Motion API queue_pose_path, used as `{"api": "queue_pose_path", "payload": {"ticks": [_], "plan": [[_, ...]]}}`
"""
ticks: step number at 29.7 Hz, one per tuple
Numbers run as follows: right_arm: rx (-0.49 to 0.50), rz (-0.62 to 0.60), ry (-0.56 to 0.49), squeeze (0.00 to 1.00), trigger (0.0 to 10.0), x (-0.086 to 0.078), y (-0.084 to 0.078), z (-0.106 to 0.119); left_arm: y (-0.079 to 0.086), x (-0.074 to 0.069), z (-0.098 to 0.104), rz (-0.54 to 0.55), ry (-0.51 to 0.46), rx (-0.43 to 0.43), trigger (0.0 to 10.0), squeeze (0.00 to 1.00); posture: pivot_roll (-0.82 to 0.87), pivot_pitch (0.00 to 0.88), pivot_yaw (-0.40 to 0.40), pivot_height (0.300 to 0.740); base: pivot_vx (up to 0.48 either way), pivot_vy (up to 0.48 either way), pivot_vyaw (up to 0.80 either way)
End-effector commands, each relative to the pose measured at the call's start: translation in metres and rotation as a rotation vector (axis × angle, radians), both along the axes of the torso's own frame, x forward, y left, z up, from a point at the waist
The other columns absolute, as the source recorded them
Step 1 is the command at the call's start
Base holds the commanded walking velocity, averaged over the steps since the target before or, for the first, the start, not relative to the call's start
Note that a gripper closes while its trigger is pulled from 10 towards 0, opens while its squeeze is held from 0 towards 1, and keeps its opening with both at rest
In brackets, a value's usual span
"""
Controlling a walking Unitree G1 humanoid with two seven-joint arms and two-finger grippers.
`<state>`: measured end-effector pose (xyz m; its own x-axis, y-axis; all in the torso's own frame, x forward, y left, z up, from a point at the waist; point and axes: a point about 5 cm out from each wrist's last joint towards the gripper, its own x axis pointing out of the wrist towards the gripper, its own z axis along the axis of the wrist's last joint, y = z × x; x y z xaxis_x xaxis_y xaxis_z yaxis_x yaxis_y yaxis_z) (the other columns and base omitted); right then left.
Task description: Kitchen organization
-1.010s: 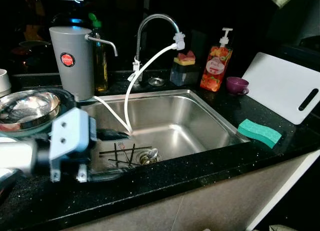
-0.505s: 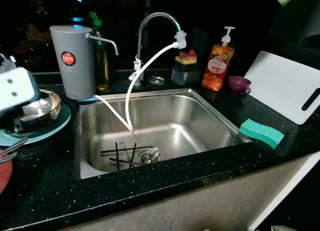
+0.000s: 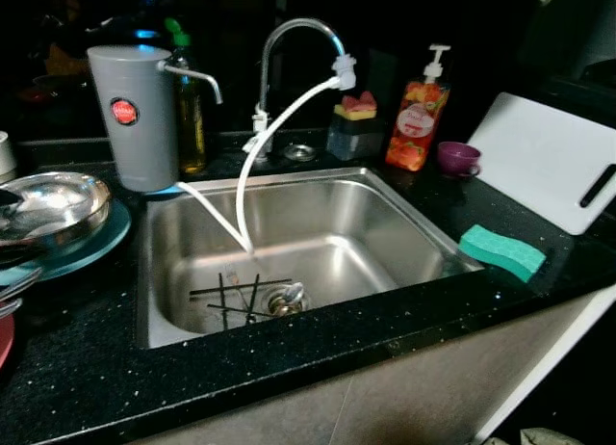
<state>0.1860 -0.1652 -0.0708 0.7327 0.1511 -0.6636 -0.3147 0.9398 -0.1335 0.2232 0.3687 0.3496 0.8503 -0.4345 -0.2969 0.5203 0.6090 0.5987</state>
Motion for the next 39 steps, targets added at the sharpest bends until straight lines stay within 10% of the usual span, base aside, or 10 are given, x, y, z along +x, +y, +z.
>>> {"api": "queue_pose_path", "payload": {"ticks": [1,4,5,6,7,20,39], "plan": [[0.007,0.002,0.009,0.0,10.0,-0.001,0.002,-0.001,0.002,-0.009,0.002,-0.007,0.03,0.018,10.0,1.0,0.22,0.09,-0.055,0.74,0.0,0.0,0.0],[0.009,0.027,0.008,0.0,10.0,0.004,0.006,0.0,0.006,-0.02,-0.005,-0.008,0.096,0.033,10.0,1.0,0.25,0.094,-0.062,0.74,0.0,0.0,0.0],[0.008,0.031,0.007,0.0,10.0,0.006,0.007,0.001,0.008,-0.023,-0.007,-0.008,0.117,0.043,10.0,0.43,0.25,0.094,-0.062,0.74,0.0,0.0,0.0],[0.008,0.031,0.007,0.0,10.0,0.006,0.007,0.001,0.008,-0.023,-0.007,-0.008,0.117,0.043,10.0,0.43,0.25,0.094,-0.062,0.74,0.0,0.0,0.0],[0.008,0.04,0.003,0.0,10.0,0.01,0.008,0.003,0.012,-0.028,-0.011,0.012,0.149,0.074,10.0,0.0,0.27,0.096,-0.066,0.74,0.0,0.0,0.0],[0.009,0.062,-0.015,0.0,10.0,0.021,0.012,0.007,0.04,-0.033,-0.024,0.197,0.187,0.29,10.0,0.0,0.27,0.089,-0.072,0.74,0.0,0.0,0.0],[0.006,0.015,-0.033,0.0,10.0,0.02,0.004,0.008,0.023,0.008,-0.058,0.068,0.244,0.309,10.0,0.0,0.21,0.089,-0.059,0.74,0.0,0.0,0.0]]}}
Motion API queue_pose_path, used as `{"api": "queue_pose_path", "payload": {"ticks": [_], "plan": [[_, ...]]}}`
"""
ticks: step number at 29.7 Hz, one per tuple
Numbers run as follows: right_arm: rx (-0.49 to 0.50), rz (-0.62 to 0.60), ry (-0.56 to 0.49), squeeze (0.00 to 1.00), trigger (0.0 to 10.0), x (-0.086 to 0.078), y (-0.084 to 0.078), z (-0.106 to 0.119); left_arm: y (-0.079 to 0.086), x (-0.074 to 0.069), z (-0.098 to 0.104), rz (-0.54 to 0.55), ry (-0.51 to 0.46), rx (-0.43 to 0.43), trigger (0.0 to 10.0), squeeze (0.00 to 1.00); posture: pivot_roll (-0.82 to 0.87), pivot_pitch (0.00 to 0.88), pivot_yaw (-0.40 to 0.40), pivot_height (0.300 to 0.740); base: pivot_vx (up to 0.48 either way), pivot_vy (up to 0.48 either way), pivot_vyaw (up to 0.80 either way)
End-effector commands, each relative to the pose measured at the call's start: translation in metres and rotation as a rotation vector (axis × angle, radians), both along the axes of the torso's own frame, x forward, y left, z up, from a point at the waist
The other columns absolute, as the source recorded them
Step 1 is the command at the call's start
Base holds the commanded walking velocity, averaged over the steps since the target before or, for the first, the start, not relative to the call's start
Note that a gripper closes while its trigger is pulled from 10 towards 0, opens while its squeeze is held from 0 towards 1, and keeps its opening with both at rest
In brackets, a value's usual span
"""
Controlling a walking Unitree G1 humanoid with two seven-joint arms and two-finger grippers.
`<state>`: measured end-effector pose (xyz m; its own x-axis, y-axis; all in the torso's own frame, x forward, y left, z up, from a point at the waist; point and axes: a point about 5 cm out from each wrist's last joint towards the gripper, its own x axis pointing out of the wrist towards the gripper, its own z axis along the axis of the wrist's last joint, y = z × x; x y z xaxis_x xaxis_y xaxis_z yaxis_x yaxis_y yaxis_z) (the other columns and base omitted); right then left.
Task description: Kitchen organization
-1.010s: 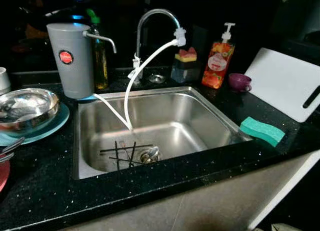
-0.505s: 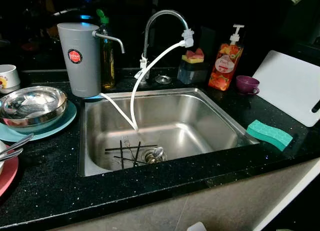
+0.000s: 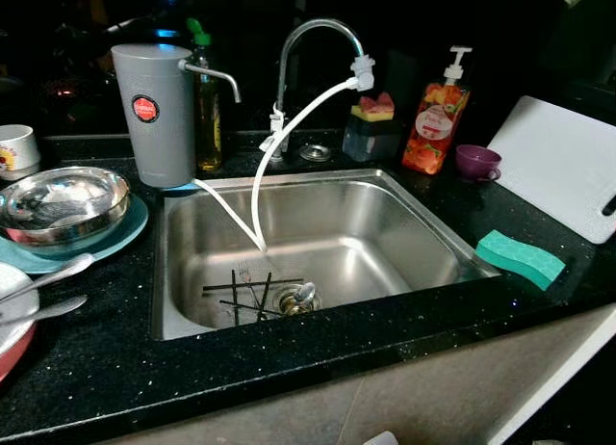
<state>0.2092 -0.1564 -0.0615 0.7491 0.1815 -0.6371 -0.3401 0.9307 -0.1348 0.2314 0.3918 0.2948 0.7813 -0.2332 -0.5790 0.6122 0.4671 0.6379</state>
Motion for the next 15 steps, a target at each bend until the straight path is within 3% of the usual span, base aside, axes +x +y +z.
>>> {"api": "queue_pose_path", "payload": {"ticks": [1,10,11,12,13,14,15], "plan": [[-0.006,-0.025,0.003,0.0,10.0,-0.006,-0.007,-0.002,0.001,-0.002,0.003,-0.011,0.023,0.01,10.0,0.0,0.2,0.089,-0.057,0.74,0.0,0.0,0.0],[-0.001,-0.023,0.025,0.0,10.0,-0.013,-0.005,-0.007,0.005,-0.011,0.027,-0.019,0.0,0.039,10.0,0.0,0.2,0.09,-0.056,0.74,0.0,0.0,0.0],[-0.001,-0.001,0.026,0.0,10.0,-0.01,-0.001,-0.006,0.004,-0.008,0.016,-0.031,0.035,0.031,9.2,0.0,0.2,0.09,-0.056,0.74,0.0,0.0,0.0],[-0.001,-0.001,0.026,0.0,10.0,-0.01,-0.001,-0.006,0.004,-0.008,0.016,-0.031,0.035,0.031,9.2,0.0,0.2,0.09,-0.056,0.74,0.0,0.0,0.0],[0.001,0.007,0.021,0.0,10.0,-0.008,0.002,-0.005,0.003,-0.008,0.006,-0.042,0.061,0.012,7.6,0.0,0.24,0.097,-0.076,0.74,0.0,0.0,0.0],[0.002,0.007,0.016,0.0,10.0,-0.006,0.002,-0.003,0.002,-0.008,0.001,-0.047,0.072,0.001,7.3,0.0,0.23,0.097,-0.077,0.74,0.0,0.0,0.0],[0.003,0.006,0.011,0.0,10.0,-0.003,0.002,-0.002,0.0,-0.008,-0.004,-0.052,0.084,-0.005,5.2,0.0,0.23,0.097,-0.077,0.74,0.0,0.0,0.0]]}}
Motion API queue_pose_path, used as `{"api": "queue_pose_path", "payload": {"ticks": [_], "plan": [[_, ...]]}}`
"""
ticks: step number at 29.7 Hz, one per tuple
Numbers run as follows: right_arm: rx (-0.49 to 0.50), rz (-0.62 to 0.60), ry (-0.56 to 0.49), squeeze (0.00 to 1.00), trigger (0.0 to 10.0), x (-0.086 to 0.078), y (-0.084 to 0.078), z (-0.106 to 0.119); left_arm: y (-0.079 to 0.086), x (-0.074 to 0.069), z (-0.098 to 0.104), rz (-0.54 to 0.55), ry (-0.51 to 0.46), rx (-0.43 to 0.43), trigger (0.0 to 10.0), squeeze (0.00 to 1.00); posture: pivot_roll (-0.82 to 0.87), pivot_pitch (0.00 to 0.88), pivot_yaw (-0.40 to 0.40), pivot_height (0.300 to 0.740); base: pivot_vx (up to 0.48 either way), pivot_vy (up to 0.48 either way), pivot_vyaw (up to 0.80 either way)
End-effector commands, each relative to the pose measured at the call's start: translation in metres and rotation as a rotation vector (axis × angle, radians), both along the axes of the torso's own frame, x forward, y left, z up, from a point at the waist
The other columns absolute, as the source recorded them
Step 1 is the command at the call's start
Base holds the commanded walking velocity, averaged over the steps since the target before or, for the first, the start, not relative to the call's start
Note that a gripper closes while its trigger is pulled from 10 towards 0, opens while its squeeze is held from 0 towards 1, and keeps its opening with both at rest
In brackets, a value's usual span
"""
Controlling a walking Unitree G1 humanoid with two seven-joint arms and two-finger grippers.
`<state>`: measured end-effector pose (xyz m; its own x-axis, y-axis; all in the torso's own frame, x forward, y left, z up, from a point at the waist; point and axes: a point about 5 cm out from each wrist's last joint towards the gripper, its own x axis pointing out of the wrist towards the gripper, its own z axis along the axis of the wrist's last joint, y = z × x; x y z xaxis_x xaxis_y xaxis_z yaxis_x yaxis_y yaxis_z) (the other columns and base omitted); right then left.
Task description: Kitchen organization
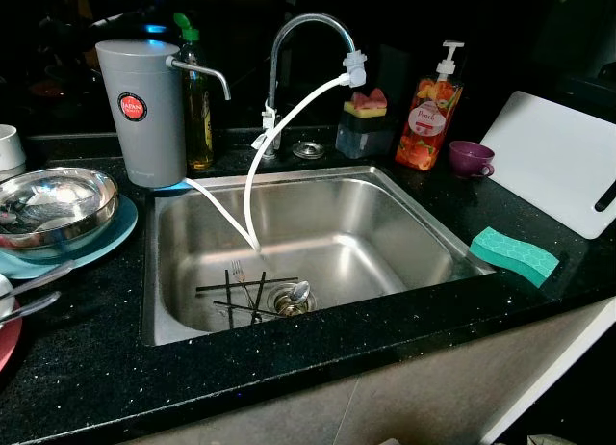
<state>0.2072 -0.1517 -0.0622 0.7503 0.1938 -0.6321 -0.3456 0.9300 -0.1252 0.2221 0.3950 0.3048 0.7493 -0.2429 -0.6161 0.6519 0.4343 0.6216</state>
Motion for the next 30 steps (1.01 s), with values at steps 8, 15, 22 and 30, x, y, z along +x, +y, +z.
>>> {"api": "queue_pose_path", "payload": {"ticks": [8,15,22,30], "plan": [[0.014,-0.058,-0.078,0.0,10.0,0.02,-0.016,0.015,-0.004,0.002,-0.035,-0.025,0.084,-0.045,0.0,0.0,0.22,0.098,-0.084,0.74,0.0,0.0,0.0],[0.136,-0.212,-0.249,0.0,10.0,0.056,-0.045,0.056,-0.003,0.003,-0.035,-0.02,0.071,-0.048,0.0,0.0,0.2,0.098,-0.091,0.74,0.0,0.0,0.0],[0.137,-0.399,-0.154,0.0,10.0,0.033,-0.081,0.039,-0.002,0.002,-0.032,-0.012,0.047,-0.043,0.0,0.0,0.19,0.099,-0.102,0.74,0.0,0.0,0.0],[0.042,-0.912,-0.033,0.0,10.0,-0.019,-0.145,0.02,0.003,0.001,-0.018,0.014,-0.009,-0.013,10.0,0.0,0.18,0.101,-0.103,0.74,0.0,0.0,0.0]]}}
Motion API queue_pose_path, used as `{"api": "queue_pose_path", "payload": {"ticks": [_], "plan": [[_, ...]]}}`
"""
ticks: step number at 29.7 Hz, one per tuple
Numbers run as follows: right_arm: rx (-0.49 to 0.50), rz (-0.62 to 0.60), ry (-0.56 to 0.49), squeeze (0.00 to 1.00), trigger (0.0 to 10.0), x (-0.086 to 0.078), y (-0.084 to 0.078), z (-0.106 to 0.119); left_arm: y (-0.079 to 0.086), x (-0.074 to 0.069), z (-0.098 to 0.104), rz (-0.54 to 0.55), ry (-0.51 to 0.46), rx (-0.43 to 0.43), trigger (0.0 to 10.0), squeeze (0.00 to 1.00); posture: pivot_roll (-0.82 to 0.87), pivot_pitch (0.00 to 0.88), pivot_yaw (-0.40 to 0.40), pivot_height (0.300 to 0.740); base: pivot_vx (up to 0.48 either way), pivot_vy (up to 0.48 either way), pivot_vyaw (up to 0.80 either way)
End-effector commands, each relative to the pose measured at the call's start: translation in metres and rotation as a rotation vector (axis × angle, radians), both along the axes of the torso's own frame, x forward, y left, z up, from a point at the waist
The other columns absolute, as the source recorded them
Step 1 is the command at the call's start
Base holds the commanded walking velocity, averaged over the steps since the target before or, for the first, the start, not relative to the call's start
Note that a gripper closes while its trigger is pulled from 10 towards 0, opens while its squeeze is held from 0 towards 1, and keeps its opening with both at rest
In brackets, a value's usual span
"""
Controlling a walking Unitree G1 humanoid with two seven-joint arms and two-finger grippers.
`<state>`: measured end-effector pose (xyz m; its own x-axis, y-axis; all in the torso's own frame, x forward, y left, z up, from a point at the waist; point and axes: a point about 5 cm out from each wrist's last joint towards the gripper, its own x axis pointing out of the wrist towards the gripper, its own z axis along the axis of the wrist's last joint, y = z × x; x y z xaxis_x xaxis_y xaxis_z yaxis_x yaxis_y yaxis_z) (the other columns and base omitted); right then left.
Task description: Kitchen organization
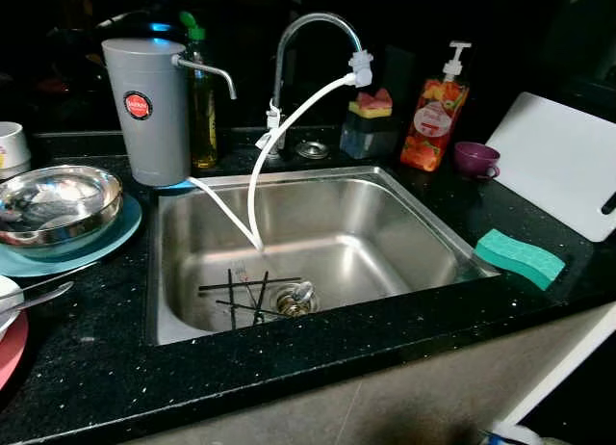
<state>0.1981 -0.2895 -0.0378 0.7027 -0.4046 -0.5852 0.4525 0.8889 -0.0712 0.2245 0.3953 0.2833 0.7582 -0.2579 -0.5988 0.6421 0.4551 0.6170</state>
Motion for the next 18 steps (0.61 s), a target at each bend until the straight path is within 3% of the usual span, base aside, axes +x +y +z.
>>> {"api": "queue_pose_path", "payload": {"ticks": [1,2,3,4,6,7,8,9,11,12,14,17,18], "plan": [[-0.011,-0.218,0.062,0.0,10.0,-0.022,-0.022,-0.004,0.002,-0.002,0.005,0.011,-0.004,0.019,10.0,0.0,0.18,0.099,-0.101,0.74,0.0,0.0,0.0],[-0.051,-0.352,0.083,0.0,10.0,-0.034,-0.041,0.0,0.002,-0.001,0.008,0.011,-0.015,0.022,10.0,0.0,0.18,0.098,-0.099,0.74,0.0,0.0,0.0],[-0.051,-0.352,0.083,0.0,10.0,-0.034,-0.041,0.0,0.002,-0.001,0.008,0.011,-0.015,0.022,10.0,0.0,0.18,0.098,-0.099,0.74,0.0,0.0,0.0],[-0.078,-0.438,0.096,0.0,10.0,-0.042,-0.052,0.003,0.002,-0.001,0.009,0.011,-0.022,0.024,10.0,0.0,0.18,0.098,-0.099,0.74,0.0,0.0,0.0],[-0.187,-0.61,0.046,0.0,10.0,-0.051,-0.084,0.024,0.002,-0.001,0.014,0.009,-0.033,0.031,10.0,0.0,0.17,0.099,-0.093,0.74,0.0,0.0,0.0],[-0.187,-0.61,0.046,0.0,10.0,-0.051,-0.084,0.024,0.002,-0.001,0.014,0.009,-0.033,0.031,10.0,0.0,0.17,0.099,-0.093,0.74,0.0,0.0,0.0],[-0.279,-0.7,-0.038,0.0,10.0,-0.05,-0.106,0.05,0.002,-0.001,0.016,0.007,-0.039,0.036,10.0,0.0,0.17,0.1,-0.09,0.74,0.0,0.0,0.0],[-0.279,-0.7,-0.038,0.0,10.0,-0.05,-0.106,0.05,0.002,-0.001,0.016,0.007,-0.039,0.036,10.0,0.0,0.17,0.1,-0.09,0.74,0.0,0.0,0.0],[-0.373,-0.758,-0.126,0.0,10.0,-0.042,-0.124,0.08,0.001,-0.001,0.019,0.004,-0.046,0.041,10.0,0.0,0.16,0.102,-0.085,0.74,0.0,0.0,0.0],[-0.373,-0.758,-0.126,0.0,10.0,-0.042,-0.124,0.08,0.001,-0.001,0.019,0.004,-0.046,0.041,10.0,0.0,0.16,0.102,-0.085,0.74,0.0,0.0,0.0],[-0.447,-0.822,-0.219,0.0,10.0,-0.035,-0.138,0.11,0.0,0.0,0.02,-0.001,-0.049,0.045,10.0,0.0,0.16,0.101,-0.076,0.74,0.0,0.0,0.0],[-0.479,-0.857,-0.254,0.0,10.0,-0.033,-0.143,0.124,-0.001,0.001,0.02,-0.004,-0.049,0.047,10.0,0.0,0.16,0.1,-0.074,0.74,0.0,0.0,0.0],[-0.523,-0.877,-0.291,0.0,10.0,-0.03,-0.147,0.139,-0.002,0.001,0.02,-0.008,-0.049,0.049,10.0,0.0,0.16,0.098,-0.072,0.74,0.0,0.0,0.0]]}}
